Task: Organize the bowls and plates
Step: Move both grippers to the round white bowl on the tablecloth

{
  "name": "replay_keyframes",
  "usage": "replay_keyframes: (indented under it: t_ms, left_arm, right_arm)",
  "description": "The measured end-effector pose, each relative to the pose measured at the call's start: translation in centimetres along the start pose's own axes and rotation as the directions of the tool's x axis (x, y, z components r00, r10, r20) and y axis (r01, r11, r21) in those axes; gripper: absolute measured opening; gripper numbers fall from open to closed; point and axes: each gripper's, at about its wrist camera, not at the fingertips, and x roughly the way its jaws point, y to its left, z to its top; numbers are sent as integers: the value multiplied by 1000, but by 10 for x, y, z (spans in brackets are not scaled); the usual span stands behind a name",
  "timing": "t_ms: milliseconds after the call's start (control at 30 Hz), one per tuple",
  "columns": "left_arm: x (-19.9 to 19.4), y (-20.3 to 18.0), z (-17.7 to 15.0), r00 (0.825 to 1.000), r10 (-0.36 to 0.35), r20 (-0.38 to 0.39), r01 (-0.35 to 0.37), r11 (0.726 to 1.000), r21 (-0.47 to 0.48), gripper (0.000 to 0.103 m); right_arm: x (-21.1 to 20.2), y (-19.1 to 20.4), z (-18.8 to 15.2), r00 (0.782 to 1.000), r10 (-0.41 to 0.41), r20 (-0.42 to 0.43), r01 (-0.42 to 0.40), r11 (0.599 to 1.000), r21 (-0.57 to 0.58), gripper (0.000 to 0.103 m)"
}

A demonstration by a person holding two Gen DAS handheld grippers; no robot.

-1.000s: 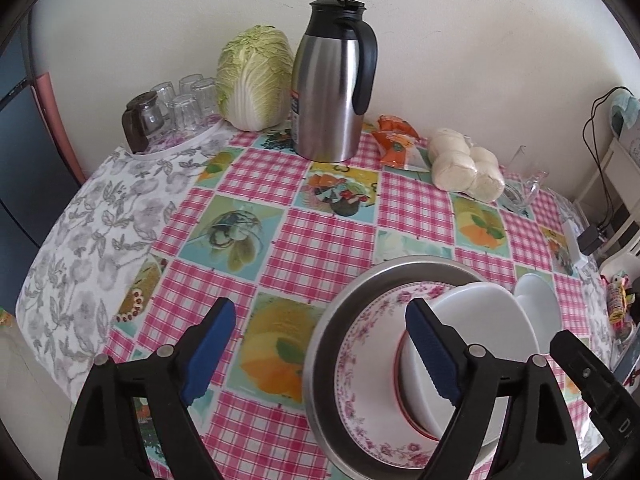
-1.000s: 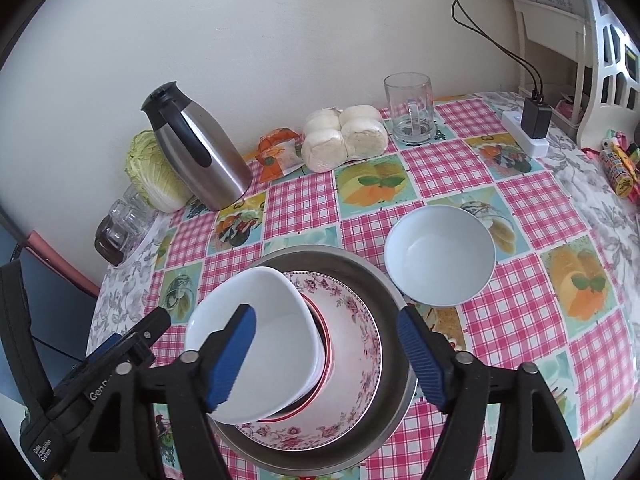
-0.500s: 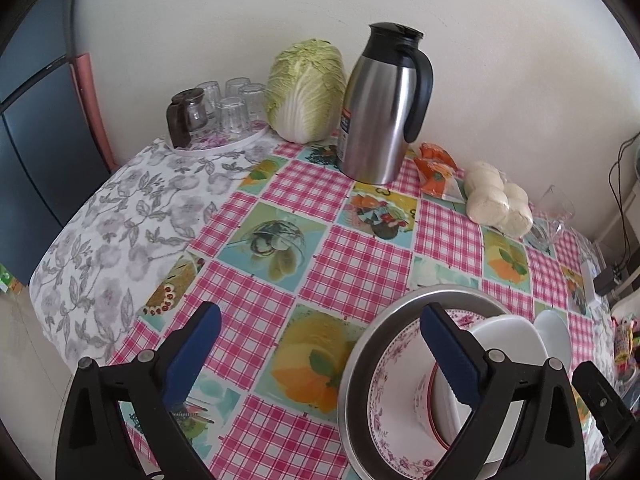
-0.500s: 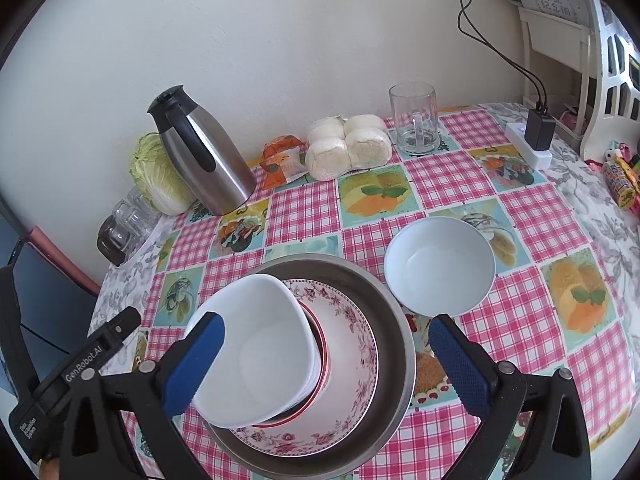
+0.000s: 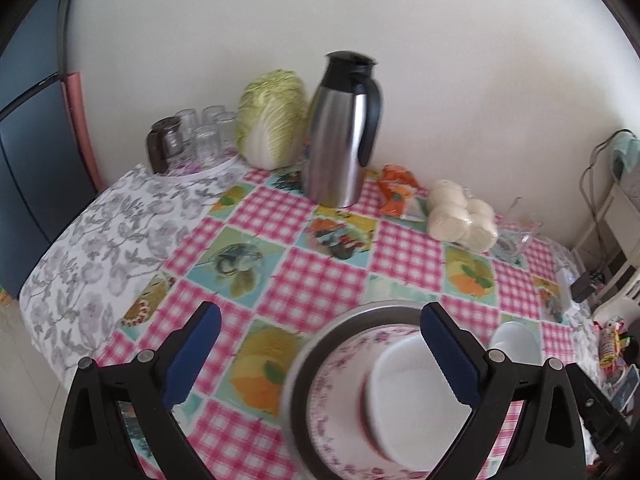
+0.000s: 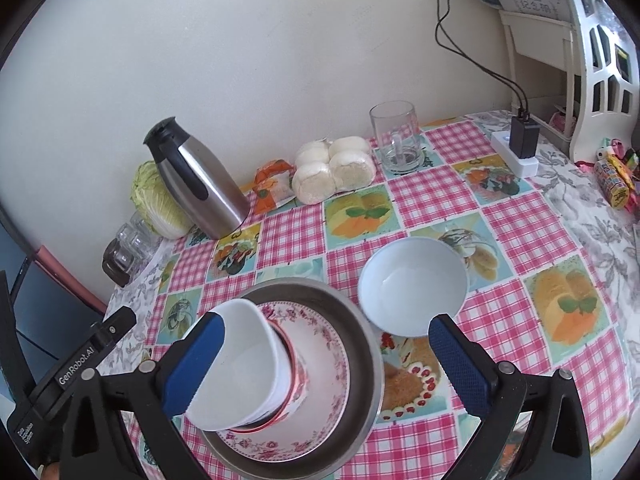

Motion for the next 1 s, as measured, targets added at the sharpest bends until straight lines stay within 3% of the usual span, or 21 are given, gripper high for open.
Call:
replay_keyframes:
  t_ms: [300, 633, 1000]
  left_arm:
    - [-8, -69, -4, 990, -138, 0, 137, 984, 112, 100]
    - [-6, -122, -7, 973, -229, -38, 232, 950, 207, 100]
    - [13, -170, -17, 971, -227, -77, 240, 925, 295, 100]
  right_arm:
    - [-14, -52, 13, 999, -30, 34, 26, 996, 86, 103]
    - [-21, -112, 21, 995, -87, 47, 77, 979, 191, 103]
    - [-6, -153, 23, 990, -139, -1, 136, 962, 238, 103]
